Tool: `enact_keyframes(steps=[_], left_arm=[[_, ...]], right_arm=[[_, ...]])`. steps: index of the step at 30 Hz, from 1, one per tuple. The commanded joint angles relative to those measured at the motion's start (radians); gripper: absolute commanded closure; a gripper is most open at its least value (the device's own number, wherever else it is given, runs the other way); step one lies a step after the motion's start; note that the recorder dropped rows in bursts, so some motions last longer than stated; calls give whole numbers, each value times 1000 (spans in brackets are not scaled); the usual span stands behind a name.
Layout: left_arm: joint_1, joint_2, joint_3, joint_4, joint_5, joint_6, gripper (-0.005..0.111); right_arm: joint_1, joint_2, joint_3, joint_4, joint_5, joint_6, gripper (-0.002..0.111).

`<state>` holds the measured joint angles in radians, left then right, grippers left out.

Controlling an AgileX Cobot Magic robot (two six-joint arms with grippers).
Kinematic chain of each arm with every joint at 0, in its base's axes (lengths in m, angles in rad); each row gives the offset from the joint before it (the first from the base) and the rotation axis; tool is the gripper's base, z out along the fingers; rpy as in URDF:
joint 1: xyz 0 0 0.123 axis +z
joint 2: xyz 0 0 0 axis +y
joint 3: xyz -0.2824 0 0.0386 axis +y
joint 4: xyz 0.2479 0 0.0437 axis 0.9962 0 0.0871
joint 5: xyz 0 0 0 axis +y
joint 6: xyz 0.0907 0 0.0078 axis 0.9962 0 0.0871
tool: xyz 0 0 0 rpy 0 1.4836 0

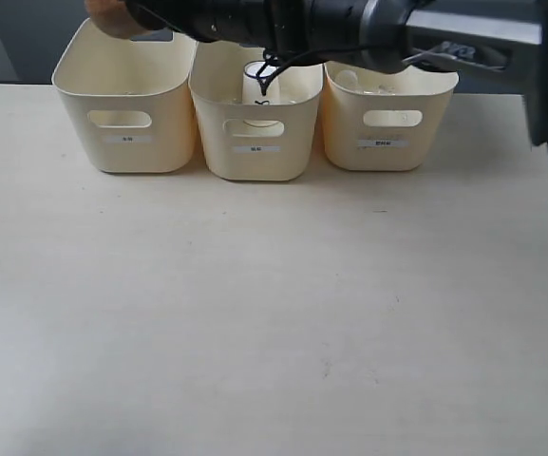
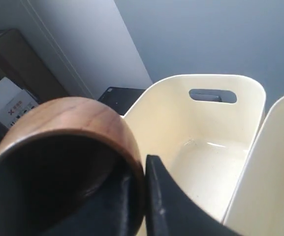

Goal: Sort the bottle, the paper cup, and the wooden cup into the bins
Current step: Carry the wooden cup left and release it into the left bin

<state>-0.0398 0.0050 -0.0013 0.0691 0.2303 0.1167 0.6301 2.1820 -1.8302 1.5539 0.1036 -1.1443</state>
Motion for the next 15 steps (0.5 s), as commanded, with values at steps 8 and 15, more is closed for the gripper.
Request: enact_keyframes(steps=[8,15], left_arm=[[-3,-5,1,0,-5,-2,107],[-3,-5,1,0,-5,-2,107]], right_arm=[[5,173,-169,-12,28,-7,109],[10,174,-181,-109,48,-10,109]])
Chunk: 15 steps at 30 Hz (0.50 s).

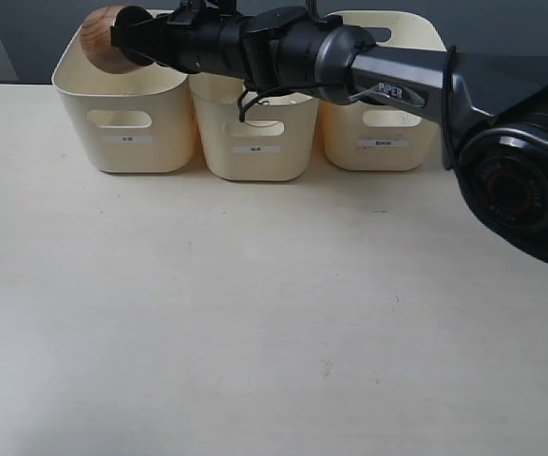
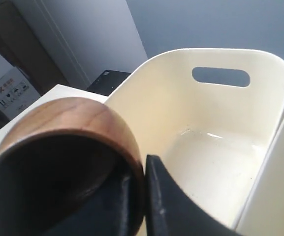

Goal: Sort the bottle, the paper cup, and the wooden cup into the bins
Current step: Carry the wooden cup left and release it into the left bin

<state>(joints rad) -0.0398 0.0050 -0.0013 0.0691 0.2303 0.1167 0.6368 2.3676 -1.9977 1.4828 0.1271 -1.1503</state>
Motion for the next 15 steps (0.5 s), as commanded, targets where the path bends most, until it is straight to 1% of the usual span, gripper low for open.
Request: enact_keyframes(steps=[1,2,3,4,7,9,10,12,15], left_arm=[[-3,-5,1,0,-5,-2,107],[-3,-5,1,0,-5,-2,107],[-3,-5,1,0,-5,-2,107],[-3,-5,1,0,-5,-2,107],[-3,-5,1,0,-5,-2,107],[-3,-5,1,0,-5,-2,107],[-3,-5,1,0,-5,-2,107],[-3,-5,1,0,-5,-2,107],[-3,-5,1,0,-5,-2,107]], right_arm=[[3,-12,-14,-42,25,-4,108],[3,-12,-14,-47,28,-4,105],[3,-12,-14,-50,28,-4,100],[3,-12,-14,-50,28,-4,92],[3,-12,-14,-44,25,-4,63],[3,-12,-14,-43,43,-4,52],[3,-12,-14,-43,55,-4,52],[3,-12,-14,-43,72,-4,54],[3,-12,-14,-43,102,-1,64]])
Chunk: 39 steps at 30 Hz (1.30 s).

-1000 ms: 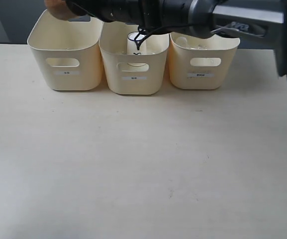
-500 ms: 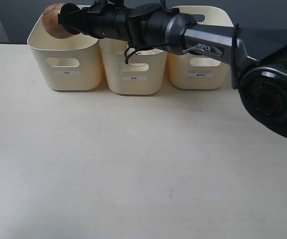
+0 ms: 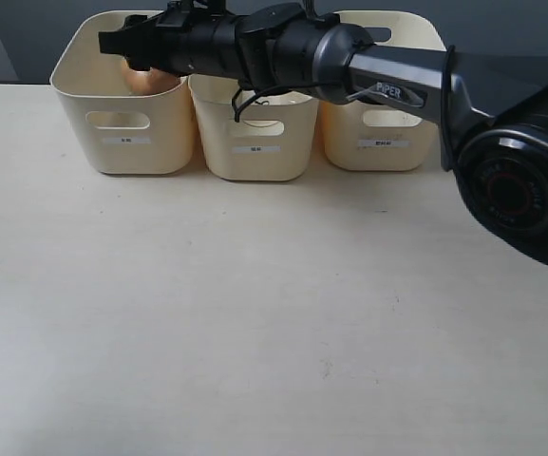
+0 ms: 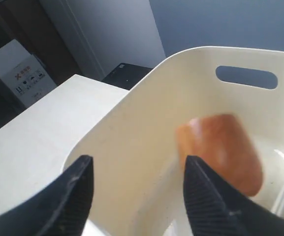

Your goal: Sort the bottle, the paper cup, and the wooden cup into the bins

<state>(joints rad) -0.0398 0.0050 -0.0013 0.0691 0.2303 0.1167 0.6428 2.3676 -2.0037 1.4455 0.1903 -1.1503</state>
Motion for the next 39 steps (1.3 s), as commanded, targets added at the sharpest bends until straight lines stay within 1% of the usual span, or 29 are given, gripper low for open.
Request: enact_keyframes(steps=[1,4,7,8,9,12,15,18,19,22,25,28,33,37,39], left_arm=[[-3,-5,1,0,-5,-2,107],[-3,-5,1,0,-5,-2,107],[-3,-5,1,0,-5,-2,107],[-3,-5,1,0,-5,-2,107],[-3,-5,1,0,-5,-2,107],[-3,-5,1,0,-5,-2,107],[-3,-5,1,0,-5,-2,107],[-3,-5,1,0,-5,-2,107],[-3,-5,1,0,-5,-2,107],[-3,-5,1,0,-5,-2,107],[-3,-5,1,0,-5,-2,107],[-3,-5,1,0,-5,-2,107],[-3,-5,1,0,-5,-2,107],[-3,-5,1,0,-7,-2,107],[-3,-5,1,0,-7,-2,107]], right_arm=[[-3,-12,-8,-6,50,-1,68],[-3,-13,-8,-6,95,-1,80],[-3,-13,-8,-18,160,0,98],[-3,-18,-8,-38,175,0,106],[-3,-20,-8,-65,188,0,109],[-3,-43,-8,-172,246,12,109],[-3,-77,-8,-333,270,168,109],[-3,-124,-8,-549,304,340,109],[-3,-145,-8,-667,334,408,109],[-3,-193,-8,-913,424,557,109],[-3,-233,-5,-1105,503,697,109],[-3,-262,-5,-1218,599,764,109],[-3,-292,-5,-1366,784,801,109],[-3,-331,-5,-1435,926,842,109],[-3,-365,-5,-1454,946,877,109]])
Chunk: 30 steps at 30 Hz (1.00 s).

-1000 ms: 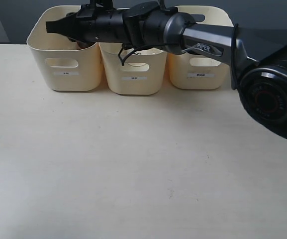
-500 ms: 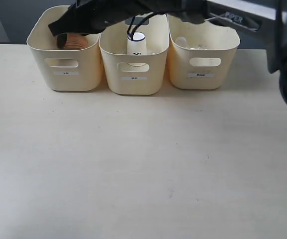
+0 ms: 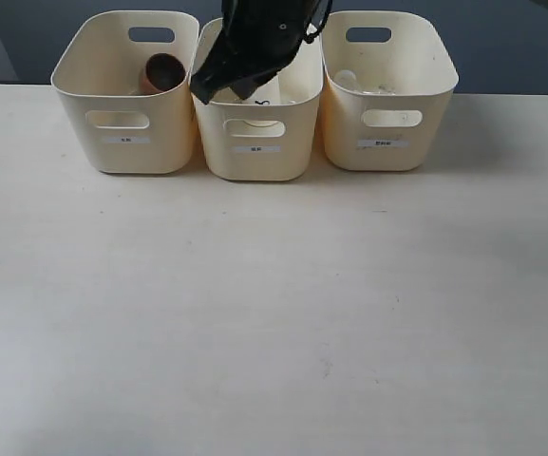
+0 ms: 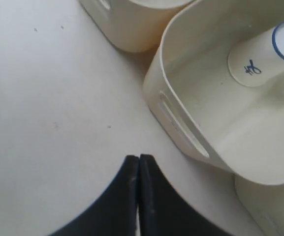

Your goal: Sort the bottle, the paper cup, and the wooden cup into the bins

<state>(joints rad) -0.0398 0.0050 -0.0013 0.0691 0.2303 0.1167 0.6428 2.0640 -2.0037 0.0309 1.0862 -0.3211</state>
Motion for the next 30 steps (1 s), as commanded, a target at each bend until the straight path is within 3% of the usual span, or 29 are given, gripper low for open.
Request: enact_keyframes(steps=[1,6,19,30], left_arm=[[-3,-5,1,0,-7,-2,107],[-3,-5,1,0,-7,-2,107],[-3,-5,1,0,-7,-2,107],[-3,-5,1,0,-5,-2,107]], right_arm=[[-3,-77,-5,-52,50,71,109],[-3,-220,-5,-87,135,112,109],[-3,-512,0,-74,135,192,109],[-3,-918,493,-231,105,276,109]])
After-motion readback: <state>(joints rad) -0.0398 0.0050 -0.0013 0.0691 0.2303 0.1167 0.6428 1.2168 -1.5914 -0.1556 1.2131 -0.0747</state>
